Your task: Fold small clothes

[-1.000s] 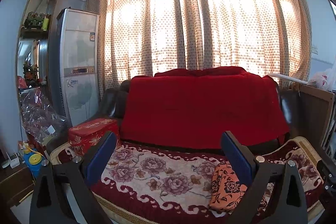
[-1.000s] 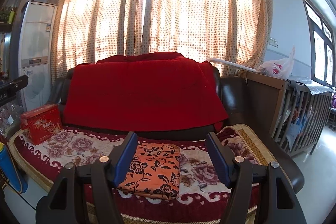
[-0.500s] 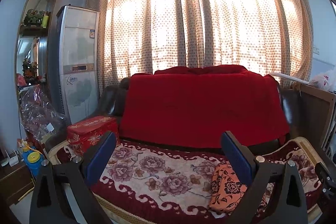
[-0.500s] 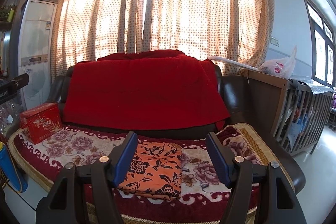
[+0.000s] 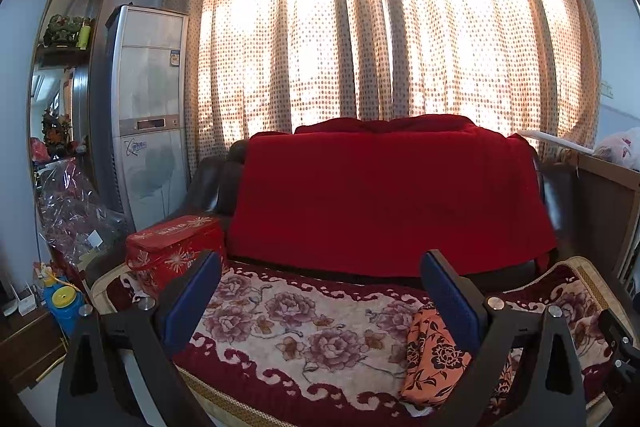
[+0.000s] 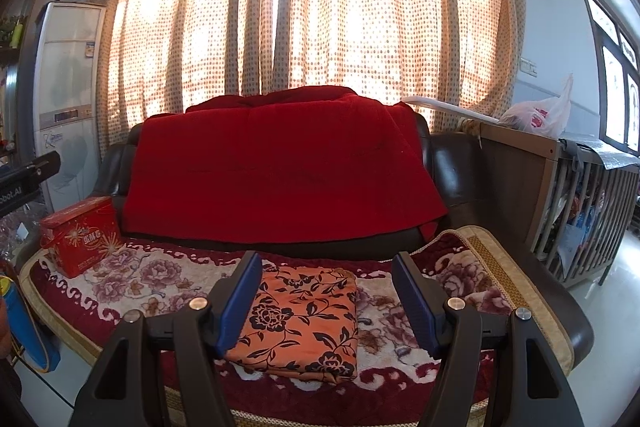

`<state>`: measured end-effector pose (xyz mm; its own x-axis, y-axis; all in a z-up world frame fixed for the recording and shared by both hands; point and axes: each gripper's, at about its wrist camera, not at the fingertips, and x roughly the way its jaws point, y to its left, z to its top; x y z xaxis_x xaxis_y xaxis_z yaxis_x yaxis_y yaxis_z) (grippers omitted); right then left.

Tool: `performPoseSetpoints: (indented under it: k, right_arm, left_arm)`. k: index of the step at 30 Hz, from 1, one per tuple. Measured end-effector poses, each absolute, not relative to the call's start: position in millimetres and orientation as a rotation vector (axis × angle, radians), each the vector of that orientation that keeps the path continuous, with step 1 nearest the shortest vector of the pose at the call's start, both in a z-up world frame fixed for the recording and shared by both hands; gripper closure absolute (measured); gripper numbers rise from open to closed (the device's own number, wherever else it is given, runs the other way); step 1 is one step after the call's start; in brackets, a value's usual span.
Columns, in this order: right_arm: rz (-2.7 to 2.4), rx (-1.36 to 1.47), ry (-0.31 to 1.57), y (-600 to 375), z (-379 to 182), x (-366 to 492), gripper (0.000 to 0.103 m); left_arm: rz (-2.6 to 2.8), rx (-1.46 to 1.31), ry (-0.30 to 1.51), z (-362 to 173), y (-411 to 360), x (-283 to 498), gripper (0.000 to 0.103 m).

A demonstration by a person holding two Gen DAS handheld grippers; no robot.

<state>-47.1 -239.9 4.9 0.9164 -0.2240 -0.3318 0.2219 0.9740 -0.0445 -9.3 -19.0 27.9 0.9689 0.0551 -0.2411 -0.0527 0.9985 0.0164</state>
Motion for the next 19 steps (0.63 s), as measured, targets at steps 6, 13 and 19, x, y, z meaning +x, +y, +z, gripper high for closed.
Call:
performPoseSetpoints:
  k: [6,13,19]
  right_arm:
    - [-0.213,-0.022,0.355,-235,1,-36,0.032]
    - [-0.191,-0.024,0.372,-234,-4,-14,0.032]
    - [-0.187,-0.036,0.409,-242,-17,19,0.032]
  left_arm:
    - [0.053,0.008,0.250,26,-19,-3,0.004]
    - [0.048,0.023,0.277,17,-24,16,0.004]
    - [-0.057,-0.031,0.307,2,-27,49,0.004]
